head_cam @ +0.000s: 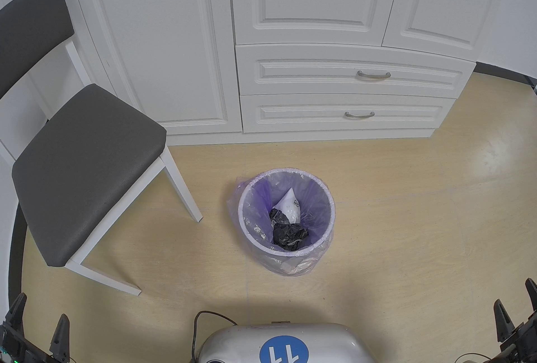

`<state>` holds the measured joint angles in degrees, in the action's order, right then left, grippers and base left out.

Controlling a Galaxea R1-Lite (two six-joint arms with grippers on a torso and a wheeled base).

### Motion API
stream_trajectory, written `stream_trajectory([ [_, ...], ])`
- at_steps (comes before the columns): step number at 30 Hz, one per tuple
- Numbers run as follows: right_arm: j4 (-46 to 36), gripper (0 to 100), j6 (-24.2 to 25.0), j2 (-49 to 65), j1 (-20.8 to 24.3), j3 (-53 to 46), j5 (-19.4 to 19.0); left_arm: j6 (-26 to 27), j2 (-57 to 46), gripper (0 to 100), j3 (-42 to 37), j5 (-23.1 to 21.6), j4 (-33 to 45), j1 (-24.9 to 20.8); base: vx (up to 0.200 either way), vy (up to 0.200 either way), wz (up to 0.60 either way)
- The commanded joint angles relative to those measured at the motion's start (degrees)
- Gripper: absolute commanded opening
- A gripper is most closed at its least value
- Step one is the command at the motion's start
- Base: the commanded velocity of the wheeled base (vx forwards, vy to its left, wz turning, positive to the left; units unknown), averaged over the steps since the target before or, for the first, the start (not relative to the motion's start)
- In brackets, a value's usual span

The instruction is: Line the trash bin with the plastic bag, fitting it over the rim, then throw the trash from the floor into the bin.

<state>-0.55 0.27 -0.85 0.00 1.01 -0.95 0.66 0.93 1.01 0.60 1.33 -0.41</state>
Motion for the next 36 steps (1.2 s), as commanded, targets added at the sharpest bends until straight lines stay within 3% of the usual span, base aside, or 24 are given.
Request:
stream_trajectory([
  [1, -0.59, 100, -0.88, 0.85, -0.09, -0.48, -0.28, 0.04, -0.05, 100, -0.48, 0.02, -0.10, -0.02, 0.000, 0.000, 0.00],
  [9, -0.07, 100, 1.23, 0.85, 0.18, -0.66, -0.02, -0.31, 0.04, 100, -0.48, -0.16, -0.01, -0.02, 0.000, 0.000, 0.00],
  [36, 0.11, 100, 1.05, 0.85, 0.00, -0.75, 0.16, -0.92, -0.84, 100, -0.84, 0.28, -0.63, 0.33, 0.000, 0.000, 0.00],
])
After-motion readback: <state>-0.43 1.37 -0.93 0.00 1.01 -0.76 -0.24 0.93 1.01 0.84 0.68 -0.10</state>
